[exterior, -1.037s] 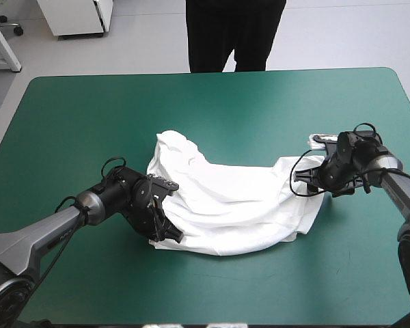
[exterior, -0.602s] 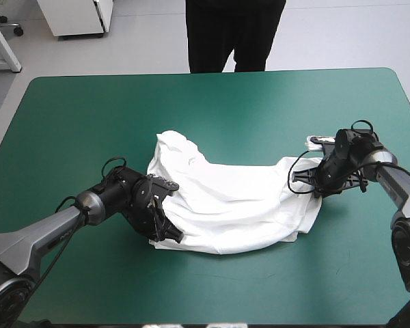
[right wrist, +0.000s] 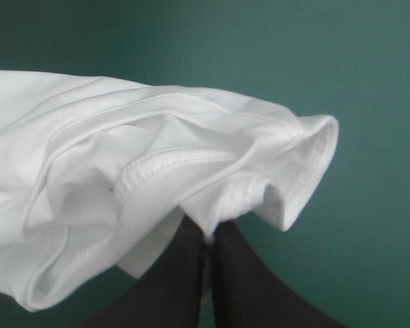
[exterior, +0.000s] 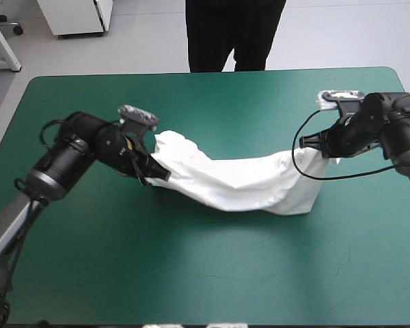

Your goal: Fold the cloth

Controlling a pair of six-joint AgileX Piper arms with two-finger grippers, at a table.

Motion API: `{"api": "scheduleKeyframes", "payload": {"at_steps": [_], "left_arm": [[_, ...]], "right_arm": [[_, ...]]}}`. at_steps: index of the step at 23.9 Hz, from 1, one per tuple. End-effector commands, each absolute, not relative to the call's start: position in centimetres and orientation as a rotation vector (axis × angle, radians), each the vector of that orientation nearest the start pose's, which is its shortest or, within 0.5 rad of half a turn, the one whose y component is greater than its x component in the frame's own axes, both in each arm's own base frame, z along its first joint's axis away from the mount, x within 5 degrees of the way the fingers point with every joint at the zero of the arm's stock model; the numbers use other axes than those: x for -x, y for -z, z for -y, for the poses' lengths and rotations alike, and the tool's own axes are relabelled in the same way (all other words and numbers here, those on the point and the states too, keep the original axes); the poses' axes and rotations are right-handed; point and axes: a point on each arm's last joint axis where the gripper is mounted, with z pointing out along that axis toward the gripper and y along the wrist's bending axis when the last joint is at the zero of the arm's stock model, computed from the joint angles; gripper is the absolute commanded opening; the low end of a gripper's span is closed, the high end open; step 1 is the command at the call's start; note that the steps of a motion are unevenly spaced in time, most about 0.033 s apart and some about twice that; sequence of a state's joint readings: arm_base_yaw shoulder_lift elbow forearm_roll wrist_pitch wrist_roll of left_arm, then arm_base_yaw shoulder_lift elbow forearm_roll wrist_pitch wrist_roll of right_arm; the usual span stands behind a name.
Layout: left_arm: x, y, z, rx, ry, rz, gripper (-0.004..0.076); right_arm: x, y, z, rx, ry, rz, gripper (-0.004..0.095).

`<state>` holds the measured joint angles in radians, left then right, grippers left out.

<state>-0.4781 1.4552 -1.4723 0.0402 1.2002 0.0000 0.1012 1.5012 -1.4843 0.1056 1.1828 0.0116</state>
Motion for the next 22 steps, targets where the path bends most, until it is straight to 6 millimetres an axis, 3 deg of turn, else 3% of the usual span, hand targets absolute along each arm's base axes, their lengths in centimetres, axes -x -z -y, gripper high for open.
{"api": "scheduleKeyframes", "payload": {"at_steps": [1,3,5,9,11,17,22], "left_arm": [[-24.6,-46.1,11.4,-0.564,0.082,-2.341,-0.0009],[-22.6,-52.7,10.2,-0.516,0.099,-2.120,-0.0009],[-20.2,-57.5,9.0,-0.445,0.140,-1.935,-0.0009],[-14.6,-64.8,6.3,-0.339,0.222,-1.531,-0.0009],[-11.9,-67.3,5.4,-0.326,0.276,-1.333,-0.0009],[-7.4,-70.7,4.4,-0.335,0.389,-0.965,-0.0009],[-6.3,-71.4,4.3,-0.335,0.445,-0.874,-0.0009]], "right_arm": [[-27.5,-43.7,-3.7,0.123,-0.178,-2.462,-0.0017],[-24.7,-49.6,-3.7,0.134,-0.224,-2.273,-0.0017],[-21.9,-54.4,-3.8,0.157,-0.271,-2.089,-0.0017],[-15.5,-62.1,-3.7,0.222,-0.307,-1.735,-0.0017],[-12.8,-64.3,-3.5,0.233,-0.307,-1.611,-0.0017],[-8.7,-67.0,-3.1,0.239,-0.294,-1.399,-0.0016],[-7.1,-68.3,-2.9,0.230,-0.287,-1.269,-0.0016]]}}
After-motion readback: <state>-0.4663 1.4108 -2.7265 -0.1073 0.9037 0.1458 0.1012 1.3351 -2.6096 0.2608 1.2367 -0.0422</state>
